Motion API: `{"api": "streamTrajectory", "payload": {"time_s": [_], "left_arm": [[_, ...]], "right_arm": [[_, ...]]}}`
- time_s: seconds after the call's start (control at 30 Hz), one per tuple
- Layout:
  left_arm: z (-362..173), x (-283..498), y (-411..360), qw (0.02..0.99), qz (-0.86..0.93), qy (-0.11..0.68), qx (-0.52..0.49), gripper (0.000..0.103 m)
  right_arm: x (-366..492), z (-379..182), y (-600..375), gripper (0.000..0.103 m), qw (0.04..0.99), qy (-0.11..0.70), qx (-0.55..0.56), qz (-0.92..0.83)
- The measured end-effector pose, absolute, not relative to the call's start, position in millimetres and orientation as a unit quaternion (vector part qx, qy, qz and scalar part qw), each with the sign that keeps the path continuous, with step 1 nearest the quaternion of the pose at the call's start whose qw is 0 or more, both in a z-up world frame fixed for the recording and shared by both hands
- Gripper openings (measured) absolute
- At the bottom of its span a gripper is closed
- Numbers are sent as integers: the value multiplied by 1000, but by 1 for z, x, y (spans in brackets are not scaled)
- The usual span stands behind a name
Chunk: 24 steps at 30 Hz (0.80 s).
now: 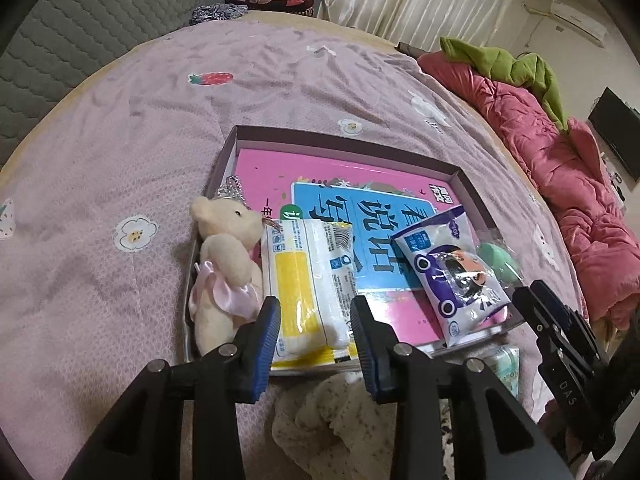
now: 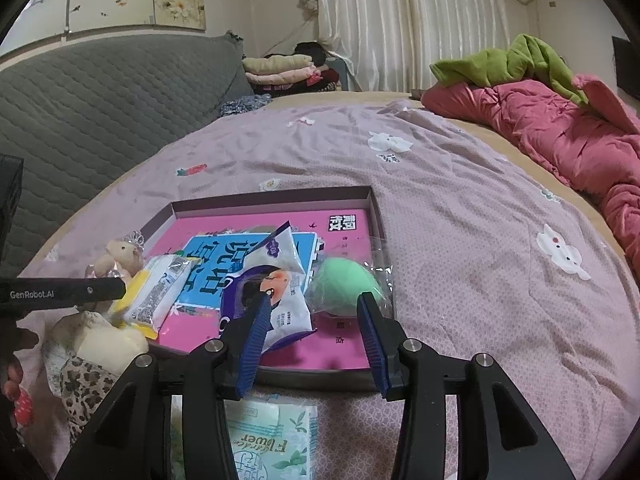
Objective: Organize soft objects
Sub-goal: 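Move both open grippers back to the scrunchies beside the box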
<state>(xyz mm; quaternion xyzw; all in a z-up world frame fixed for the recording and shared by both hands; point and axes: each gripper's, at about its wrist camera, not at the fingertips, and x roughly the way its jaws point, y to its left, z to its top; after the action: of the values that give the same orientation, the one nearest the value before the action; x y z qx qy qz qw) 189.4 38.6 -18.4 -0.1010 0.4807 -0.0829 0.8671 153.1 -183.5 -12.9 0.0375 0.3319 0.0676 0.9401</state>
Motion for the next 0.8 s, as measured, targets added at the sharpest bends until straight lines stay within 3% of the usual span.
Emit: {"api": "streamTrajectory", "payload": {"time_s": [0.3,0.43,0.8], "left_arm": [[-11,182,36,873,-83,471,-99,36],[-6,176,38,877,-79,464,-97,47],[3,160,51,883,-69,449,-116,48]], "right_arm": [[152,-10,-183,56,942,327,36,70],[152,-10,-184,60,942,326,36,68],[146,-2,-193,70,949,298,57,82]]}}
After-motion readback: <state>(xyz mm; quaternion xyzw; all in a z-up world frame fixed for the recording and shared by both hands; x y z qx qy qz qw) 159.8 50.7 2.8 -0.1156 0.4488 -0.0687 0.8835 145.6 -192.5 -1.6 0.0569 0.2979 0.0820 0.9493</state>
